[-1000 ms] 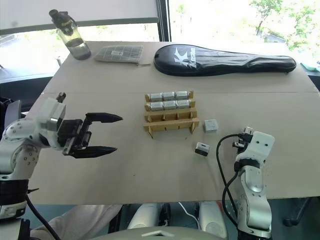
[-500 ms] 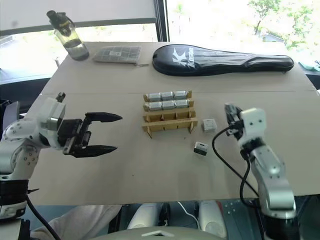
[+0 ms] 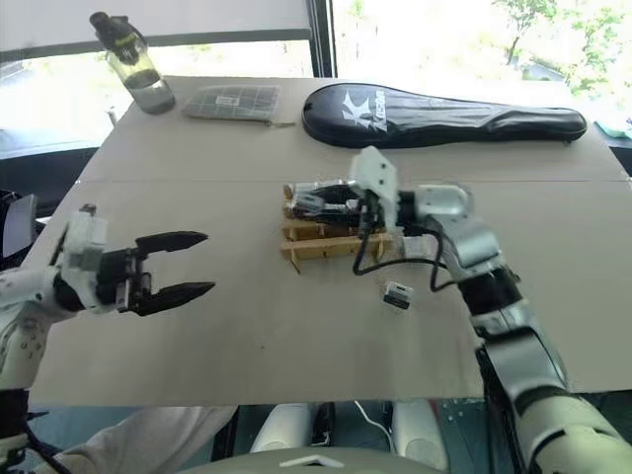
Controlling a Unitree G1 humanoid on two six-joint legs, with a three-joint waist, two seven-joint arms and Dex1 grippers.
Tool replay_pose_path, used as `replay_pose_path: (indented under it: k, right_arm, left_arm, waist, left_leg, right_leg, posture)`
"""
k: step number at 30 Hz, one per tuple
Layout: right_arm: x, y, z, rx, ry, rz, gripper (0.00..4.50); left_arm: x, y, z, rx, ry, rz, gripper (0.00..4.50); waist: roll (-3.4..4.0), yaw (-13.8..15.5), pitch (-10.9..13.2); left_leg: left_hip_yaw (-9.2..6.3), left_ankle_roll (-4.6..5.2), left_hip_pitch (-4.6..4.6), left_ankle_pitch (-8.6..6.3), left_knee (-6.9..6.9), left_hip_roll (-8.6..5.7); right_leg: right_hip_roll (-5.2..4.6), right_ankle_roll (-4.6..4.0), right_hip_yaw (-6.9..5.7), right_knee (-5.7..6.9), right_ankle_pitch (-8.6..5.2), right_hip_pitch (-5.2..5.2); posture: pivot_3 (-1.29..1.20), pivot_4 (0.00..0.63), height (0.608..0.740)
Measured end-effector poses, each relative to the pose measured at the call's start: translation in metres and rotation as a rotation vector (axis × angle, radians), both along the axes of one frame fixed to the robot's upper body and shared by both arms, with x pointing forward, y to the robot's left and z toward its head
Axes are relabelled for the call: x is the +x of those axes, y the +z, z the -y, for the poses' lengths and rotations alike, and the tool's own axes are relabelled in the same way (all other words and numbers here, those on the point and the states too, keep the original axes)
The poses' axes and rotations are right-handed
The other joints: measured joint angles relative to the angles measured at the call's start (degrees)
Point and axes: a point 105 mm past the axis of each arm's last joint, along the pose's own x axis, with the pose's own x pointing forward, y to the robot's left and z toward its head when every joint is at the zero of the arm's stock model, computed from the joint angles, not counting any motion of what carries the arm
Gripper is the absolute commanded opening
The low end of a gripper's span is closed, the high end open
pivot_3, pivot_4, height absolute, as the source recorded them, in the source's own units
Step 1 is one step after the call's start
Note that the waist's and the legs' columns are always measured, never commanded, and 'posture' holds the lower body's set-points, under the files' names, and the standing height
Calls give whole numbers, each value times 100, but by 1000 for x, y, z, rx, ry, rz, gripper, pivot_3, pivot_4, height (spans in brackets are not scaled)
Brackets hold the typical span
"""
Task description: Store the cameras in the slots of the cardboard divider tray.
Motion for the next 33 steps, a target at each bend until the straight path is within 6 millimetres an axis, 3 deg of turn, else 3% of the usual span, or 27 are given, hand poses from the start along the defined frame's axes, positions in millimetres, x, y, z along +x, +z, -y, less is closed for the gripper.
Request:
replay_pose_path:
  k: [7, 19, 33]
  right_arm:
    - [15, -22, -18, -80, 89, -16, 794]
    - [30, -36, -10, -170, 67, -39, 794]
    - [38, -45, -15, -171, -18, 41, 794]
  left_arm:
    - [-15, -3, -8, -26, 128, 14, 4500]
    - [-20, -2, -5, -29, 133, 26, 4500]
    - [-17, 5, -2, -38, 114, 53, 4500]
  waist:
    - [0, -13, 1]
    - [1, -169, 2]
    - [4, -188, 3]
  left_leg:
    - [-10, -3, -8, 1, 16, -10]
    - [-15, -16, 3, 7, 14, -7]
    - [-17, -26, 8, 9, -4, -7]
  right_leg:
    - [-45, 0, -18, 7, 1, 1]
    - [-54, -4, 1, 32, 0, 0]
    - [-66, -14, 4, 32, -4, -5]
  posture:
    - [0, 150, 740]
    - [0, 150, 740]
    - [0, 150, 740]
